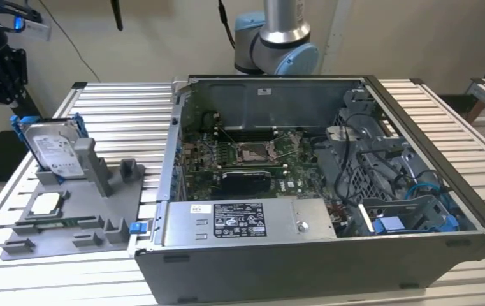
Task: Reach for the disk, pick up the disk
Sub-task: 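Pick up the disk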
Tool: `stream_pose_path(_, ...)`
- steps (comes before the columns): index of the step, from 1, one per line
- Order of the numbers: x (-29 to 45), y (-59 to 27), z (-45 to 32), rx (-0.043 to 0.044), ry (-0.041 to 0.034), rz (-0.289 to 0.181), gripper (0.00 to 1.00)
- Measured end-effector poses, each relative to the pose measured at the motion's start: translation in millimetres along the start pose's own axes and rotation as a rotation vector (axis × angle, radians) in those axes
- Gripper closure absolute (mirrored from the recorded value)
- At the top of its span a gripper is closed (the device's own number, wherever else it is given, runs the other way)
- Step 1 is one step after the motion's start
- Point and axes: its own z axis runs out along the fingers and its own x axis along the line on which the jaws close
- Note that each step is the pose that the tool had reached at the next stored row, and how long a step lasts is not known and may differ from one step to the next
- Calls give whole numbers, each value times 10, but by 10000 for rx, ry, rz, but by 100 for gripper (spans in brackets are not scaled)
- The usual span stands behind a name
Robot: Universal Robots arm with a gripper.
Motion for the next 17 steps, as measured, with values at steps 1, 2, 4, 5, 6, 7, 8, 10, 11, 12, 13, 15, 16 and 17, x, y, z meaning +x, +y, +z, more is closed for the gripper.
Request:
stream_pose_path(1, 0, 0, 0, 1, -1, 0, 100)
stream_pose_path(2, 0, 0, 0, 1, -1, -1, 0)
stream_pose_path(4, 0, 0, 0, 0, 0, -2, 0)
stream_pose_path(5, 0, 0, 1, 0, 0, -2, 0)
stream_pose_path(6, 0, 0, 2, 0, 0, -2, 0)
stream_pose_path(7, 0, -1, 5, 1, -1, -4, 0)
stream_pose_path(8, 0, -1, 9, 2, -1, -8, 0)
stream_pose_path(10, 2, -2, 23, 1, -1, -26, 0)
stream_pose_path(11, 3, -3, 33, 0, 0, -40, 0)
stream_pose_path(12, 3, -5, 48, -4, 2, -56, 0)
stream_pose_path(13, 5, -8, 63, -6, 3, -70, 0)
stream_pose_path(15, 8, -14, 100, -8, 5, -107, 0)
stream_pose_path(16, 9, -17, 119, -10, 5, -130, 0)
stream_pose_path(17, 10, -21, 137, -10, 6, -152, 0)
